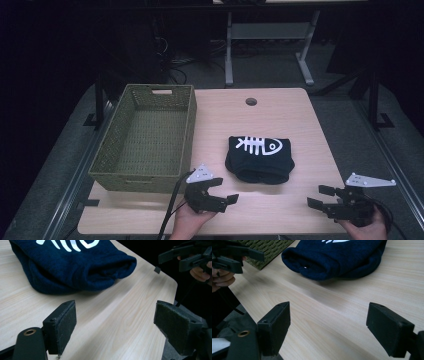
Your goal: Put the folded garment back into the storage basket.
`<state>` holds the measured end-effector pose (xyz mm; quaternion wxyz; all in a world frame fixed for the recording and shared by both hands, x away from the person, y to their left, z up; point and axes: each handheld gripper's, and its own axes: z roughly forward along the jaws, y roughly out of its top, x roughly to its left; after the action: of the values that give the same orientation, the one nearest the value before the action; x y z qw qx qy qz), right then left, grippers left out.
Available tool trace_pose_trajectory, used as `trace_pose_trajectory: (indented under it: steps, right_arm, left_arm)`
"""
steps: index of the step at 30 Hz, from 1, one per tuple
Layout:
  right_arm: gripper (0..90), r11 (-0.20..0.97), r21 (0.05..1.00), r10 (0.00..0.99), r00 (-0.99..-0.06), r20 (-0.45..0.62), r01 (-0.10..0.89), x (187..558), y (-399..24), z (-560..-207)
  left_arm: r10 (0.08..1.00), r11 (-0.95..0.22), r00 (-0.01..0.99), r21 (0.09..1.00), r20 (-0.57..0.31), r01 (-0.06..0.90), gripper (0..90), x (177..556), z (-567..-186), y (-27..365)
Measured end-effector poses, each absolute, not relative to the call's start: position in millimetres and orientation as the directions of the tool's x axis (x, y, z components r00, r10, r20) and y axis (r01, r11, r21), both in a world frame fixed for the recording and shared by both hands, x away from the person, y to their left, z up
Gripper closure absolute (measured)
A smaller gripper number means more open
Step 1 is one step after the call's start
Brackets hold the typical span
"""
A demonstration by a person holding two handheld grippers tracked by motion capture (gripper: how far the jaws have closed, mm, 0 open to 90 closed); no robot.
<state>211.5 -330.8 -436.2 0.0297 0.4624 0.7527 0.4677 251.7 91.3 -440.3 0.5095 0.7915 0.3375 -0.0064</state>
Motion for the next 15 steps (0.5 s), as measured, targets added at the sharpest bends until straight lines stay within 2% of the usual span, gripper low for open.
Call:
trace_pose_trajectory:
  steps: [15]
  right_arm:
    - [19.0, 0.190, 0.720, 0.692, -0.611, 0.384, 0.668, 257, -316, -414]
  left_arm:
    - [0.588, -0.228, 0.732, 0.799, -0.342, 0.557, 18.2, 288, -430, 74]
